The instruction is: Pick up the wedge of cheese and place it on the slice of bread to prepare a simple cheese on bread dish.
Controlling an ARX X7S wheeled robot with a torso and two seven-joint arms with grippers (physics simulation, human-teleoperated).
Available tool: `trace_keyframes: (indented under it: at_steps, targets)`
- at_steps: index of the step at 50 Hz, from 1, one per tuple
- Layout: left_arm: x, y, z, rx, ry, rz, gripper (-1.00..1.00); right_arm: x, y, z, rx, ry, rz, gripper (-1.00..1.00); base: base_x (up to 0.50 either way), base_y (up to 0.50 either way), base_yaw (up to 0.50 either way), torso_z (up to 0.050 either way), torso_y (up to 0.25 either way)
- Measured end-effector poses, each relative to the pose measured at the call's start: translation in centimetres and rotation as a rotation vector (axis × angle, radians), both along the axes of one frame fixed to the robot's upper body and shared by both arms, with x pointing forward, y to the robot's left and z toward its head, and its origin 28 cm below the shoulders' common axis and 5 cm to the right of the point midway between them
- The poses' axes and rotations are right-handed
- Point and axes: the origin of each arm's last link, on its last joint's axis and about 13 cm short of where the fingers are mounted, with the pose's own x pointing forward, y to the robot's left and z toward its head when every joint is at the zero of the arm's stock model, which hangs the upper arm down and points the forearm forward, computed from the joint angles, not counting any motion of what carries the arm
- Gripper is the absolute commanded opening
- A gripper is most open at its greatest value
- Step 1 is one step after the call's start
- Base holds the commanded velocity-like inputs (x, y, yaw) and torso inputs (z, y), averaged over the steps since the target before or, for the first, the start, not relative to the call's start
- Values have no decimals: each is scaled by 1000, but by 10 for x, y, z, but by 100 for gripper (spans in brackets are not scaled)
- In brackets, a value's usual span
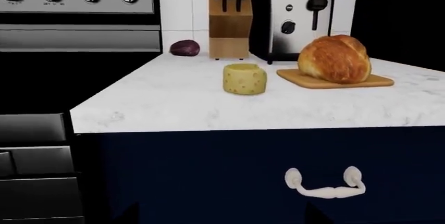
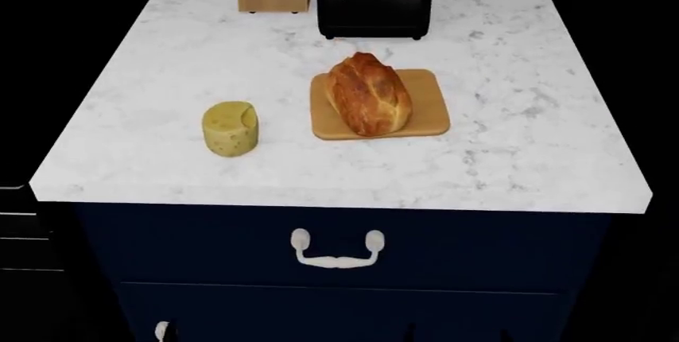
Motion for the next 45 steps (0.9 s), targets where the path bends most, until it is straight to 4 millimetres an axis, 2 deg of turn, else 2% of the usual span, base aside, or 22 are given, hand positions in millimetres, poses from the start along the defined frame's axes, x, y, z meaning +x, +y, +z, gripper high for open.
trace_keyframes:
  at_steps: [27, 45]
  targets:
    - [12, 10, 66, 41, -128, 75, 100, 3, -21, 56, -90, -93, -62, 100, 0, 0, 0, 0, 0]
    - [27, 14, 98, 63, -197, 92, 100, 12, -33, 85, -136, -143, -104, 100, 0, 0, 0, 0, 0]
